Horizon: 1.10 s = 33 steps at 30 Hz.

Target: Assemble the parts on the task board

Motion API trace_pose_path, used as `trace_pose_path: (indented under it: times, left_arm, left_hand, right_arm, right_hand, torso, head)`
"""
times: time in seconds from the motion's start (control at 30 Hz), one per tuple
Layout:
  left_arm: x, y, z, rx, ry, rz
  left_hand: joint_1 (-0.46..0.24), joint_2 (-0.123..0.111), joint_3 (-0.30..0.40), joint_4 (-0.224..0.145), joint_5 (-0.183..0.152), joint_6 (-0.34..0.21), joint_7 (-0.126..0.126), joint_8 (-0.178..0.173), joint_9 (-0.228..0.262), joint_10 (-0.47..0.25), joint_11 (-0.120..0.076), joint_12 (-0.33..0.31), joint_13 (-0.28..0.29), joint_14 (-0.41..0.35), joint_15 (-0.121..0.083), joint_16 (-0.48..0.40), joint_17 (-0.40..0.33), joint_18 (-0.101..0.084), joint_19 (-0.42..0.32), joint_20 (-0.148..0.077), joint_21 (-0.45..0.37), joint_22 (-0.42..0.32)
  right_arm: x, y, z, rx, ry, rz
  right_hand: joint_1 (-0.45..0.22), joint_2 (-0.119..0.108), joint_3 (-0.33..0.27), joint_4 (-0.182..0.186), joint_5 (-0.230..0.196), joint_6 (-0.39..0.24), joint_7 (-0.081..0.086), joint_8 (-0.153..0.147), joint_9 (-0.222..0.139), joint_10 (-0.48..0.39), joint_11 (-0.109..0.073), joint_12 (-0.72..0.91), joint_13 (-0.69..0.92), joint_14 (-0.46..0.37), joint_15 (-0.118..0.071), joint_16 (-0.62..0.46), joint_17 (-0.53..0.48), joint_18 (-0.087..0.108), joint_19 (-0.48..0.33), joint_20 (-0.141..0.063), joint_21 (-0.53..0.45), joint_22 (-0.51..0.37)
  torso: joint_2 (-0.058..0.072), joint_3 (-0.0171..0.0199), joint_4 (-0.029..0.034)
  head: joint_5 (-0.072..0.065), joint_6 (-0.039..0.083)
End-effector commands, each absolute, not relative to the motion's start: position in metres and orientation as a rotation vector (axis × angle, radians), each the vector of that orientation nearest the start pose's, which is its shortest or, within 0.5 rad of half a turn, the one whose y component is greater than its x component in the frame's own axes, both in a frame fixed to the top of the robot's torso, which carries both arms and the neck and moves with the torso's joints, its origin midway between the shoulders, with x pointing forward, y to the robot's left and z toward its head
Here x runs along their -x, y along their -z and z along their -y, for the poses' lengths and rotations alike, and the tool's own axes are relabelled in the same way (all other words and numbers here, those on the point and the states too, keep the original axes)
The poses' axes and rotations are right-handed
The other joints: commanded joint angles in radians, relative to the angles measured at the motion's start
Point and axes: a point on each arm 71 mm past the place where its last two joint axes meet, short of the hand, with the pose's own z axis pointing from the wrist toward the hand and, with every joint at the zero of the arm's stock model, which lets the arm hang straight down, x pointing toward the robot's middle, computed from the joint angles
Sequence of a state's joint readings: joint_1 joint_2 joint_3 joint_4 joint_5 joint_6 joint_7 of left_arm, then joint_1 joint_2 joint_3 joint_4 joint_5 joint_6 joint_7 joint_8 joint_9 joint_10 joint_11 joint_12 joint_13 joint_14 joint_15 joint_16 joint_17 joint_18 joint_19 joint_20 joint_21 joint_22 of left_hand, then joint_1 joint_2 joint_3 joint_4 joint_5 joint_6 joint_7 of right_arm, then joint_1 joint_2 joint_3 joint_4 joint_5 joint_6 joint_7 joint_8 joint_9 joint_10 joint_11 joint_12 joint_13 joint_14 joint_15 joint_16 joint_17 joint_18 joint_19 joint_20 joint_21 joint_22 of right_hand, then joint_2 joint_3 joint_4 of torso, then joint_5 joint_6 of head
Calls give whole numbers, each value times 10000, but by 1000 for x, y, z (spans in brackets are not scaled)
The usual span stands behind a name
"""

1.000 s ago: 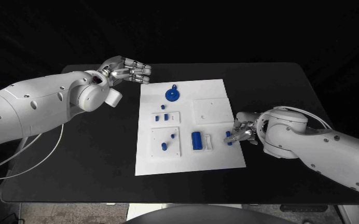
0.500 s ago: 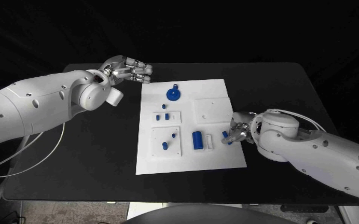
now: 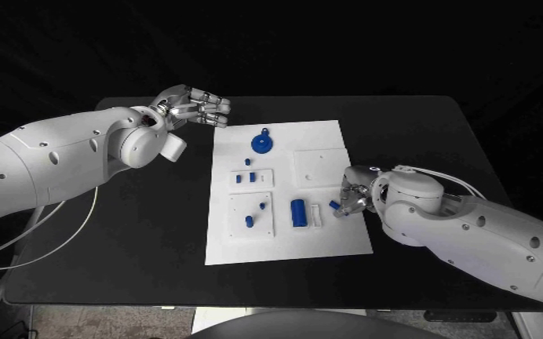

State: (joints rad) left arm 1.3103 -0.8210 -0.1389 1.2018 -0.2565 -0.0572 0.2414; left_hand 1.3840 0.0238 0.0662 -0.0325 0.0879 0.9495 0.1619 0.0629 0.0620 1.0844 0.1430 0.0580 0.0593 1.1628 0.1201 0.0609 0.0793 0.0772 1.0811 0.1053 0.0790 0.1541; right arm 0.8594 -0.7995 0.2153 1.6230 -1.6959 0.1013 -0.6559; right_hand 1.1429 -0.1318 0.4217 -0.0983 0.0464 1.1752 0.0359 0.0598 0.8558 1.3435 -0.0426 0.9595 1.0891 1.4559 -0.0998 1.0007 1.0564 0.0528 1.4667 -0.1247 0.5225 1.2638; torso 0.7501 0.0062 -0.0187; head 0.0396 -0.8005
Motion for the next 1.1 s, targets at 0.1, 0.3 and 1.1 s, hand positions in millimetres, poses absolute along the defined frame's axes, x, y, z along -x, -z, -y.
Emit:
trace_pose_path:
  times: [0.1,0.3,1.1]
  left_arm:
    - [-542,179,-285,8625,12877,-16669]
    - [-542,179,-285,8619,12901,-16708]
    - [-541,180,-284,8602,12962,-16811]
  left_hand:
    - [-53,17,-85,-4,-22,-19,-17,-4,-5,-55,-10,47,-2,-52,15,24,12,2,69,-7,11,-21]
    - [-42,27,-84,-16,-8,27,-19,-2,-2,-56,-12,48,-2,-50,14,24,12,3,71,-9,13,-28]
    - [-55,41,-94,-22,-9,53,-18,-1,-1,-57,-10,47,-2,-46,13,23,13,1,74,-10,18,-40]
  right_arm:
    - [-429,290,198,1149,-330,-21741]
    - [-426,293,198,894,-719,-22317]
    - [-423,275,189,-2642,-4408,-21507]
  right_hand:
    - [70,662,710,-551,1824,-161,310,23,-7351,-79,48,8,-31,-14,53,-27,-27,132,411,83,-45,11]
    - [-698,945,2160,-1177,2566,-51,355,38,-7804,-79,68,87,-60,-22,86,4,-57,157,385,114,5,108]
    - [-1138,948,2430,-1520,4349,521,210,43,-7814,56,-87,155,-60,-52,-50,28,-159,136,420,-17,167,291]
  torso:
    - [4,13,-10]
    - [7,13,-6]
    - [7,10,-9]
  head:
    - [9,-5]
    - [12,-10]
    - [51,-53]
